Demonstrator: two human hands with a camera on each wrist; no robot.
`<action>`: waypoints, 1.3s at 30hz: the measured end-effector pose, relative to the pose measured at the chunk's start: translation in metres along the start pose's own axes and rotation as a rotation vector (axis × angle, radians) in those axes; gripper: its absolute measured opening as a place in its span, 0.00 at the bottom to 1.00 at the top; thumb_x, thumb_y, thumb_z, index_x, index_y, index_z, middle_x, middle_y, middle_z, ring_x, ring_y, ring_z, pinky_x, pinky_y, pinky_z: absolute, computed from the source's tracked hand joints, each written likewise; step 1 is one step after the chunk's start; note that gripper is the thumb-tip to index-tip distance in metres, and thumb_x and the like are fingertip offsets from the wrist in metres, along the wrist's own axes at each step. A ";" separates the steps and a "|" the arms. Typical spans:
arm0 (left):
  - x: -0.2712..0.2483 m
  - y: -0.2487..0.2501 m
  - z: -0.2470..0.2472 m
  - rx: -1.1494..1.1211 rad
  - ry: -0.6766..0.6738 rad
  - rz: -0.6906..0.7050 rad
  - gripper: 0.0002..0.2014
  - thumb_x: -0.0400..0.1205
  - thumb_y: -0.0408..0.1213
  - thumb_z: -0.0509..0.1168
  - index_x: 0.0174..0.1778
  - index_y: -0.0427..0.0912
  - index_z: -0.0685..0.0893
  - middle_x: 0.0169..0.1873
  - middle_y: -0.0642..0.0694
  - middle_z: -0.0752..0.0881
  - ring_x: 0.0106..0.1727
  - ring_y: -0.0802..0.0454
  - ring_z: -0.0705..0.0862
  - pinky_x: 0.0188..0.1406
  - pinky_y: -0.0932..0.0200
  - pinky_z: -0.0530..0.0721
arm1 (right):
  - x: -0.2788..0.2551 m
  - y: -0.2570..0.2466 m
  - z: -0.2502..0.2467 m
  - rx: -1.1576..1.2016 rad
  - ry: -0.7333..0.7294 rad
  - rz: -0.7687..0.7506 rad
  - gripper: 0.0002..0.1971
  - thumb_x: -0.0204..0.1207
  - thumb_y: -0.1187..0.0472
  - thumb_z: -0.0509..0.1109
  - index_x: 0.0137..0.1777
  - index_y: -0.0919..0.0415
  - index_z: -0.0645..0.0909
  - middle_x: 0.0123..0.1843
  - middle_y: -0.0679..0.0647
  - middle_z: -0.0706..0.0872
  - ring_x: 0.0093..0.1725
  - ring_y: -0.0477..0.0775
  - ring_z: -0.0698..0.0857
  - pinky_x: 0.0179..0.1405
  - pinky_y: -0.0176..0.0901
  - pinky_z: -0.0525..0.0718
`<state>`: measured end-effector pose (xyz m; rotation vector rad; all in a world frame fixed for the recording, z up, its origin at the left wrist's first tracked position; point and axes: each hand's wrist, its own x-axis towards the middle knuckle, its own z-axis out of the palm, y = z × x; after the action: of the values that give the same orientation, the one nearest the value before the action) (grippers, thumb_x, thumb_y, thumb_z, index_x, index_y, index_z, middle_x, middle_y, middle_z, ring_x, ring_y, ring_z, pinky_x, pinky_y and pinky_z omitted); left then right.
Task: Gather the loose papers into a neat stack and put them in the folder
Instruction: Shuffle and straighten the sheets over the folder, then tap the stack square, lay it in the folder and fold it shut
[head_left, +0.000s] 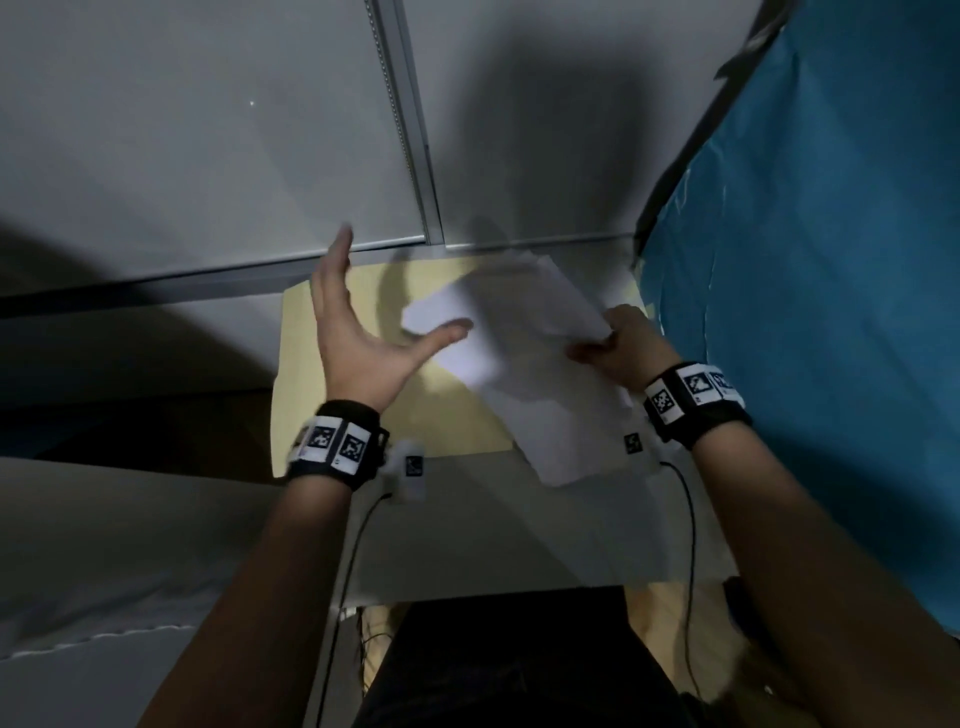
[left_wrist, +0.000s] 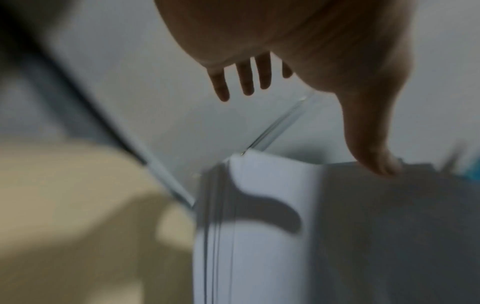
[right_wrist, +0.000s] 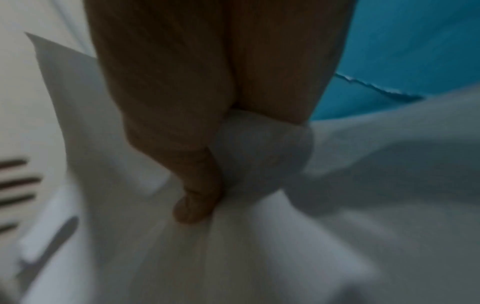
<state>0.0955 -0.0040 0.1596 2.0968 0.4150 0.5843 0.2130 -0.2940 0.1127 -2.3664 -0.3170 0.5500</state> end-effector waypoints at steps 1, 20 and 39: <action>0.006 0.009 -0.005 0.096 -0.135 0.084 0.67 0.58 0.62 0.92 0.91 0.54 0.64 0.86 0.56 0.71 0.86 0.54 0.72 0.84 0.53 0.74 | -0.001 -0.004 -0.004 -0.078 -0.039 -0.018 0.08 0.75 0.56 0.83 0.45 0.59 0.88 0.44 0.57 0.88 0.43 0.58 0.87 0.43 0.49 0.84; -0.014 -0.054 -0.005 -0.285 -0.121 -0.458 0.15 0.70 0.32 0.89 0.50 0.42 0.95 0.48 0.53 0.97 0.48 0.58 0.96 0.53 0.55 0.92 | -0.011 0.004 0.010 0.766 0.188 0.034 0.20 0.61 0.65 0.92 0.53 0.65 0.92 0.53 0.55 0.96 0.56 0.54 0.95 0.62 0.59 0.91; -0.062 -0.114 0.041 -0.122 -0.071 -0.680 0.28 0.65 0.39 0.92 0.58 0.38 0.92 0.53 0.44 0.95 0.52 0.48 0.94 0.59 0.46 0.94 | -0.003 0.053 0.071 0.391 0.225 0.275 0.26 0.65 0.53 0.89 0.56 0.69 0.86 0.50 0.57 0.91 0.44 0.48 0.90 0.31 0.31 0.84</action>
<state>0.0578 -0.0002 0.0284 1.7053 0.9679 0.1266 0.1814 -0.2943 0.0299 -2.0711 0.2055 0.4187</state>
